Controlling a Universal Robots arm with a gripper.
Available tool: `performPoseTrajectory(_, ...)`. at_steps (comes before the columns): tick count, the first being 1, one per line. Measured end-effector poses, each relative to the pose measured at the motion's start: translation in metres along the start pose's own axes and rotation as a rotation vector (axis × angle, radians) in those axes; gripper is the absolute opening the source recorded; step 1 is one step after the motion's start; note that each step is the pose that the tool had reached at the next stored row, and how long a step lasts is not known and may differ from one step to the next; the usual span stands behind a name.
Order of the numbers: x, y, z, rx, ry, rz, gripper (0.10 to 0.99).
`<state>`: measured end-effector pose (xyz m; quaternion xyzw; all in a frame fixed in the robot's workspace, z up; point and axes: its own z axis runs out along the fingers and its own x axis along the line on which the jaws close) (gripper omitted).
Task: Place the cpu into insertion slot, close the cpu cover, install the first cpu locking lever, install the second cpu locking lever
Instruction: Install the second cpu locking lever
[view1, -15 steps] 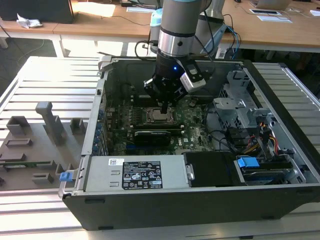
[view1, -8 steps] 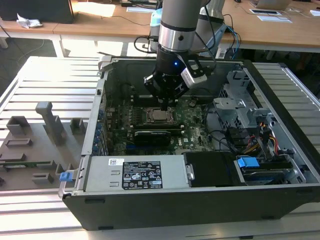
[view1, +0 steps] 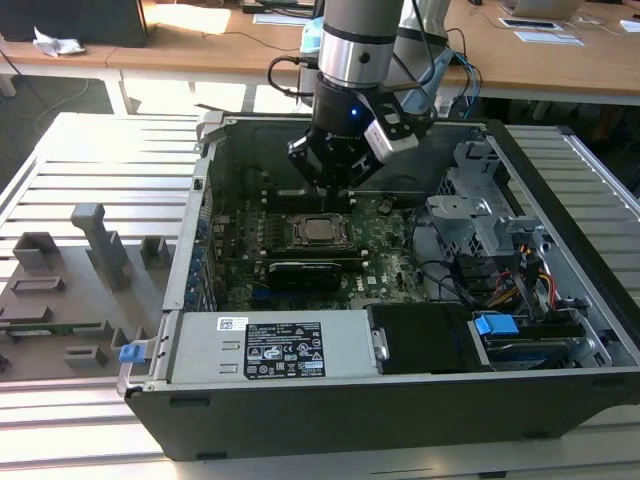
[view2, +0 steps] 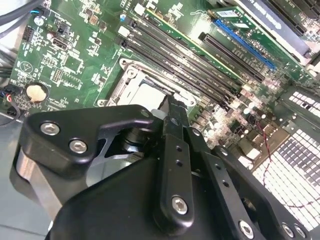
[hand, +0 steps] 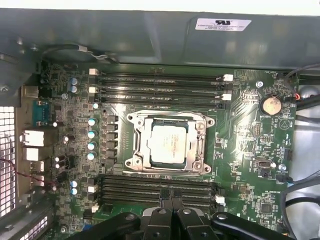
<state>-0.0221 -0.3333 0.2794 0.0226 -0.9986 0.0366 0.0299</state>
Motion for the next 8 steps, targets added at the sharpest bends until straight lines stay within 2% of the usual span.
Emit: performPoseTrajectory(8, 0.0, 0.0, -0.0006, 0.0, 0.0, 0.0, 0.106)
